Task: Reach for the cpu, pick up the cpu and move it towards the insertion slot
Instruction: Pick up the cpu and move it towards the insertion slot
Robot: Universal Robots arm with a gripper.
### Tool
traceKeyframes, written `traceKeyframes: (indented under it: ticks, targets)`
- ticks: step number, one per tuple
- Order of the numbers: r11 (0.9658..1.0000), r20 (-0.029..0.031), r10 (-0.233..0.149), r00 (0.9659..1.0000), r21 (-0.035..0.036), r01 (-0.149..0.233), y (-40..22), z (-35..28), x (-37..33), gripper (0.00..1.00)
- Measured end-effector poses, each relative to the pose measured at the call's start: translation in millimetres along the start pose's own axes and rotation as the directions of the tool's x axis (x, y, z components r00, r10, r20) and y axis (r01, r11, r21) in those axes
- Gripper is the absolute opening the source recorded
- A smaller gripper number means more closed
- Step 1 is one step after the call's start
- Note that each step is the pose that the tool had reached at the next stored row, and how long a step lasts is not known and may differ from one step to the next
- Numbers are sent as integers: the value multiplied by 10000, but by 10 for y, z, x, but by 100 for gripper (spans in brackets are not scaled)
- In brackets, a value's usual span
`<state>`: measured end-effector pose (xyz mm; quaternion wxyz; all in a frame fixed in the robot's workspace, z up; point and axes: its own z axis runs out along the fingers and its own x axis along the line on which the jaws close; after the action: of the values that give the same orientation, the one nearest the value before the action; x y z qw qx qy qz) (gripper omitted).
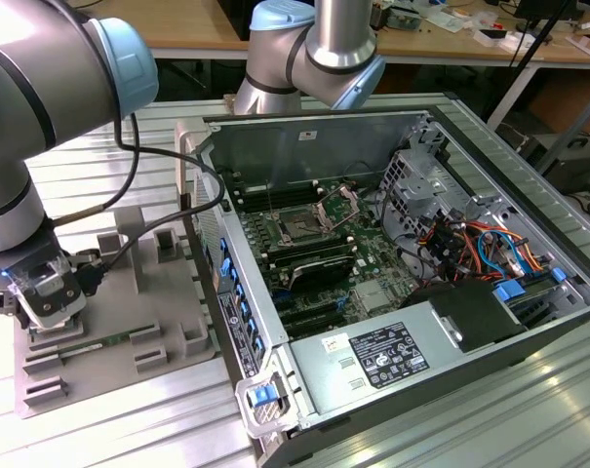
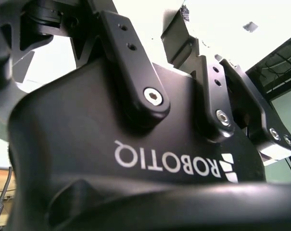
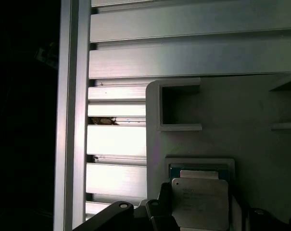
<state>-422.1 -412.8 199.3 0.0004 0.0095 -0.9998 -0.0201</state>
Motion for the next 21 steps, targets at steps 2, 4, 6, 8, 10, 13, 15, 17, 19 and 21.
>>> traceKeyframes:
  ticks: [2,4,6,8,10,13,15,17,19,21]
  targets:
    - [10000,-2,0,10000,1,0,0,-10,0,55]
    - [10000,-2,0,10000,1,0,1,-25,0,55]
    - [10000,1,0,10000,-1,0,1,-33,0,55]
    - [10000,-1,0,10000,1,0,2,-37,0,55]
    - [10000,-1,0,10000,0,0,2,-42,0,55]
    - [10000,-1,0,10000,0,0,2,-52,0,55]
    - [10000,-1,0,10000,0,0,3,-59,0,55]
    - [10000,-1,0,10000,0,0,3,-64,0,55]
    - [10000,0,0,10000,0,0,3,-69,0,55]
    - [10000,0,0,10000,0,0,3,-74,0,55]
